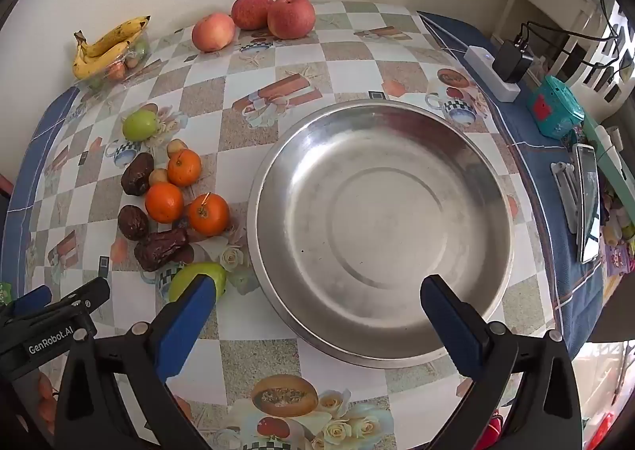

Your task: Organize fruits

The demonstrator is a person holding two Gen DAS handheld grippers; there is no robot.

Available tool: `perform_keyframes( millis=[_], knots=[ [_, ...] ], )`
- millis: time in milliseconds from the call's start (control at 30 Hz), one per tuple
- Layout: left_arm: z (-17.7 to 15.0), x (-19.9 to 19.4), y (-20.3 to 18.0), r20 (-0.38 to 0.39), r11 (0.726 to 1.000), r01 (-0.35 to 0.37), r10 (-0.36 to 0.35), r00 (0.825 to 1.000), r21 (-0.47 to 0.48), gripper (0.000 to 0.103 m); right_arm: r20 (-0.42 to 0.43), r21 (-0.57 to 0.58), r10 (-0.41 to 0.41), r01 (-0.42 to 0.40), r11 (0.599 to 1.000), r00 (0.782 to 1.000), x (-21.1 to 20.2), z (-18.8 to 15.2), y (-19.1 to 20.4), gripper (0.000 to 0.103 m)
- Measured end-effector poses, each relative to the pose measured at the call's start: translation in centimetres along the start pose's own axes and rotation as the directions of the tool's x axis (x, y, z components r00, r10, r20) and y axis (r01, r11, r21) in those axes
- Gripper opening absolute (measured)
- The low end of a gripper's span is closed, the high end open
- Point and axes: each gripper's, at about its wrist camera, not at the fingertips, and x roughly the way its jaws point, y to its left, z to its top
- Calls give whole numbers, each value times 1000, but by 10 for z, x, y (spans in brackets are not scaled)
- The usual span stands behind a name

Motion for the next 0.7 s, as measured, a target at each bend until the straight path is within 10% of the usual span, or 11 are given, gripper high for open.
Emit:
perform_keyframes(
  millis=[700],
  knots=[
    [-1,-1,-1,-2,1000,-12,12,1000,21,103,-2,1,7,-7,1000,1000,0,0,1,103]
  ],
)
